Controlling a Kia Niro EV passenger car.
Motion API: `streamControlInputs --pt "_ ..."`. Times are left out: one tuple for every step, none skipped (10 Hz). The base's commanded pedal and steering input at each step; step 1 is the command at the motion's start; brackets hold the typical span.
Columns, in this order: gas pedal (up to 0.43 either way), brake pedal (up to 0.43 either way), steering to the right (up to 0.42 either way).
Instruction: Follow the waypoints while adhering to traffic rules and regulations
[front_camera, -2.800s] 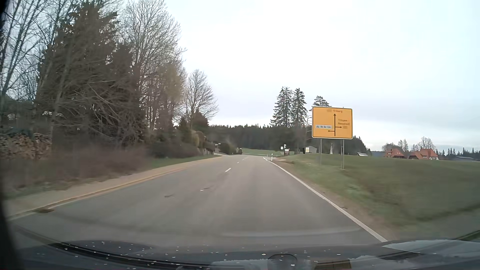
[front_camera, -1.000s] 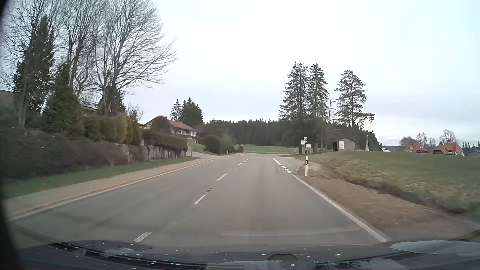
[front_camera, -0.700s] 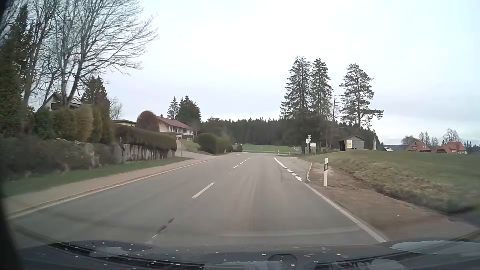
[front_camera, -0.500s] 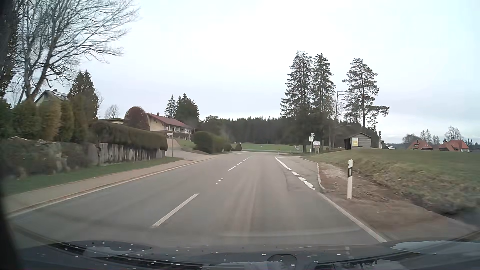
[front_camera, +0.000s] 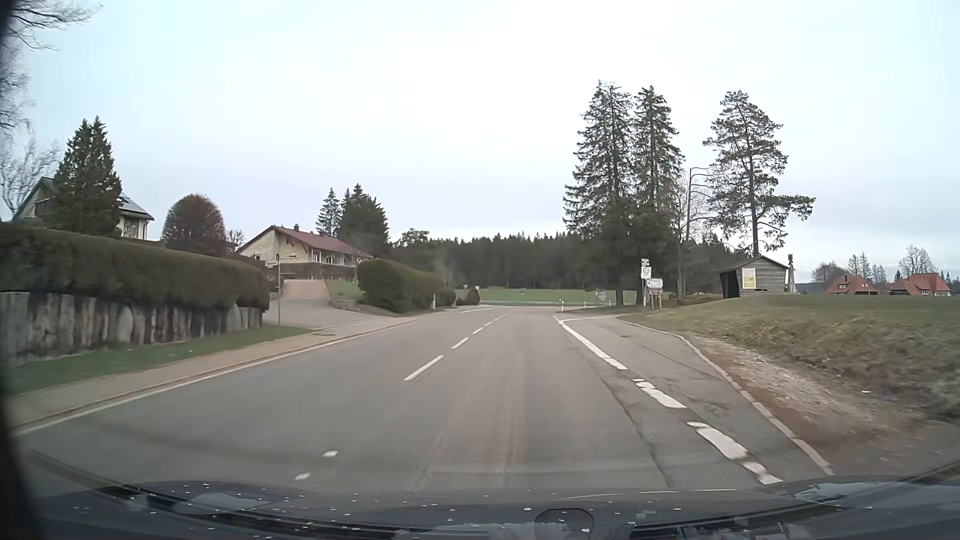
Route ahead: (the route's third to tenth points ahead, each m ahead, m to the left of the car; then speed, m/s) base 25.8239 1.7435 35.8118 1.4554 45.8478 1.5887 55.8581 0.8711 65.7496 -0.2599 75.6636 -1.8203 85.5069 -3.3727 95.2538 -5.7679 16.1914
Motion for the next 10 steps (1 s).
streamControlInputs --pt "0.157 0.0 0.009" --pt "0.15 0.0 0.007" --pt "0.15 0.0 0.007" --pt "0.15 0.0 0.007" --pt "0.15 0.0 0.007" --pt "0.15 0.0 0.007" --pt "0.15 0.0 0.006" --pt "0.15 0.0 0.003" --pt "0.138 0.0 0.003" --pt "0.13 0.0 0.002"
